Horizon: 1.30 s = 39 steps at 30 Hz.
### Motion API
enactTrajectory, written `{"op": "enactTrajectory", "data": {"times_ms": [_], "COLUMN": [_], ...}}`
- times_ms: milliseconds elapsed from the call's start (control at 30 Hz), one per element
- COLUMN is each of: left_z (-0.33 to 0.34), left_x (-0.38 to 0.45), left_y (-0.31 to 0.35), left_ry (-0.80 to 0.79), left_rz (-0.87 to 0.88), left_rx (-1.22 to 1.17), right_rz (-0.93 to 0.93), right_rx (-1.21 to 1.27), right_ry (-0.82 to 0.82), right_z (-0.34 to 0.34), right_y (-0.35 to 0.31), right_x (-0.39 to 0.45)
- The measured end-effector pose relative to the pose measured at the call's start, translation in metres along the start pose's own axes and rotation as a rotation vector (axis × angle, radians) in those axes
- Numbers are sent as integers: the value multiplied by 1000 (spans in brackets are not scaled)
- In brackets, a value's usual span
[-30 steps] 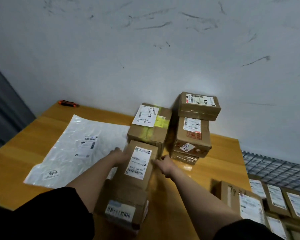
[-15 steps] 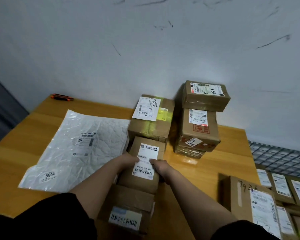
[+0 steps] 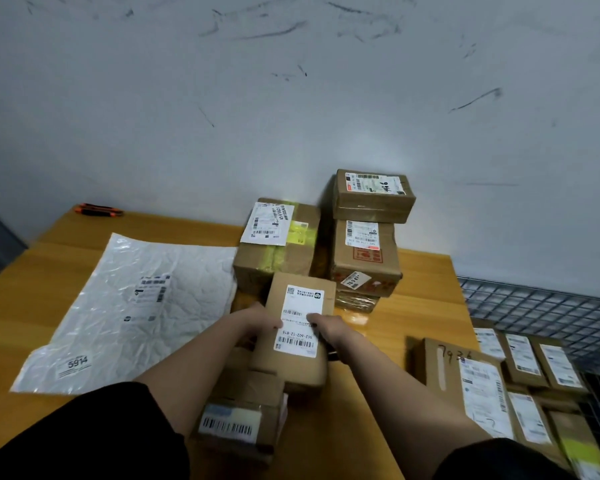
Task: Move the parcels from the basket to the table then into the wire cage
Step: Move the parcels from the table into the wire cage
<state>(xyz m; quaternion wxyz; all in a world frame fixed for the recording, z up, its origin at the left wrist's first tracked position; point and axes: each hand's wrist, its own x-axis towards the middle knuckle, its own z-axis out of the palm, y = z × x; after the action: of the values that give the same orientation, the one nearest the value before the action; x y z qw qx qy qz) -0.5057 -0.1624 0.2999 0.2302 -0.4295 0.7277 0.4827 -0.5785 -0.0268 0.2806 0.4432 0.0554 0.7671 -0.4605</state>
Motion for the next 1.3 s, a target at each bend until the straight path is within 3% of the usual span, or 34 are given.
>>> {"op": "enactTrajectory", "data": {"times_ms": [367,633,900,1300], "left_z": [5,17,112,285], "left_x": [-51,-122,-198,-225], "left_y": [24,65,112,200], "left_ry": [28,129,246,-36], "left_rz": [127,280,479,601], "left_rx": [-57,-121,-257,-343], "right_rz": [-70,-277,-452,-431], "right_rx": [-5,12,75,242], "right_ry": [32,88,75,211], "right_z": [-33,-83,-208,-400], "right_y": [-12,-31,15,107], "right_x": [-42,-86,-163,-213]}}
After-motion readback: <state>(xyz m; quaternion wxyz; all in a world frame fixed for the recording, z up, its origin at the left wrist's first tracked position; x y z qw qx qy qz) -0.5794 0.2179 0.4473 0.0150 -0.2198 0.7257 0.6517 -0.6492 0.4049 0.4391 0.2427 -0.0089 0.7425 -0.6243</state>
